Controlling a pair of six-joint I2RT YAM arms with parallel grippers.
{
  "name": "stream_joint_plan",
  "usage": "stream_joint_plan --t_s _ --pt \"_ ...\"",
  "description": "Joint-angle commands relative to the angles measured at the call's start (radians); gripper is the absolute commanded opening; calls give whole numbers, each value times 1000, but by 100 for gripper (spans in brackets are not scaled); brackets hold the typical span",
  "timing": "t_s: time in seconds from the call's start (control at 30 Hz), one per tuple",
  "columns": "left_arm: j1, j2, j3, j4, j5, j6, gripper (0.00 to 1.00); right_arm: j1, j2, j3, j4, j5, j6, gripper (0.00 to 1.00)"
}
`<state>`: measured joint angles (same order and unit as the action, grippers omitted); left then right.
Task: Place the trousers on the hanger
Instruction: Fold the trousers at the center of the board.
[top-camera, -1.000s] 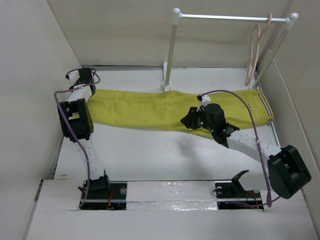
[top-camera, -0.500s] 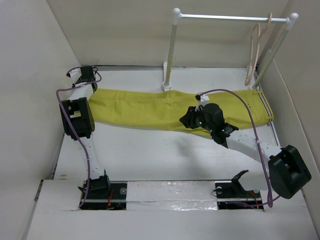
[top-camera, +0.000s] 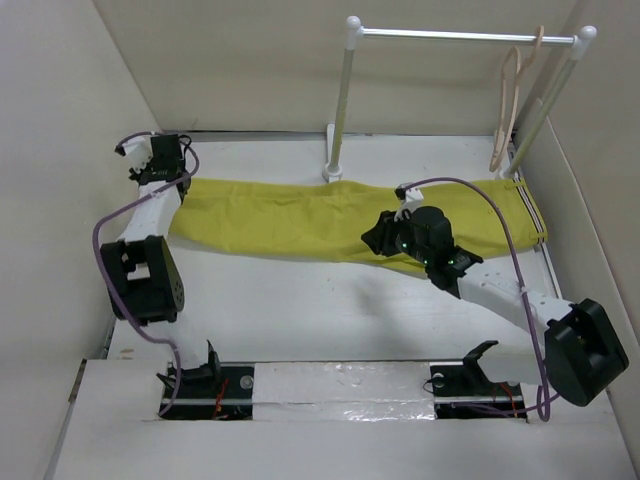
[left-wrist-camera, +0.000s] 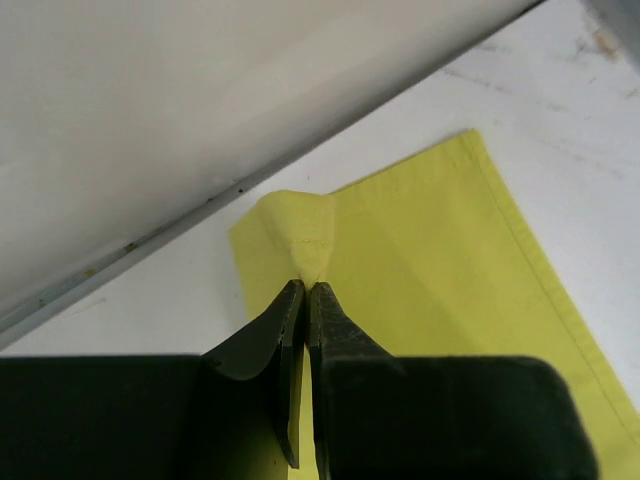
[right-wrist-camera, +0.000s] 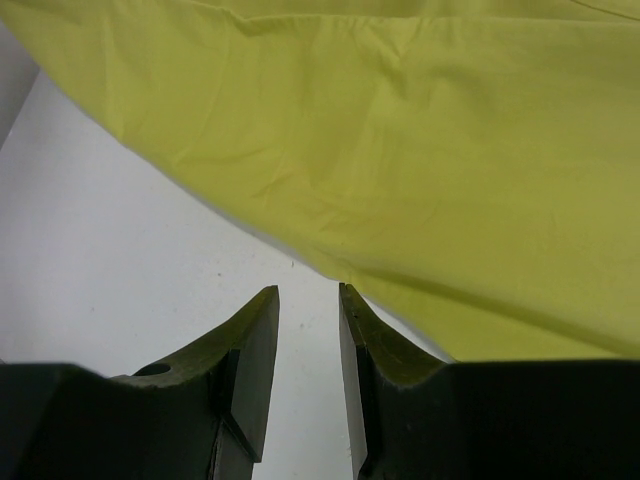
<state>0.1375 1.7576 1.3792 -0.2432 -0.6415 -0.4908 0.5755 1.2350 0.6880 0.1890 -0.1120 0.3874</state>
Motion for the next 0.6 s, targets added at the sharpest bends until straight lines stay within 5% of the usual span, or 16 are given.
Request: stream_joint_plan --t_s 0.0,0.23,0.57 --pt "-10 -188 -69 18 -35 -9 0 -12 -37 27 21 3 -19 36" --pt "-10 -258 -47 4 -32 38 0 -23 -69 16 26 -11 -18 36" --pt "-10 91 257 -186 -109 20 0 -43 -74 15 23 9 -21 36"
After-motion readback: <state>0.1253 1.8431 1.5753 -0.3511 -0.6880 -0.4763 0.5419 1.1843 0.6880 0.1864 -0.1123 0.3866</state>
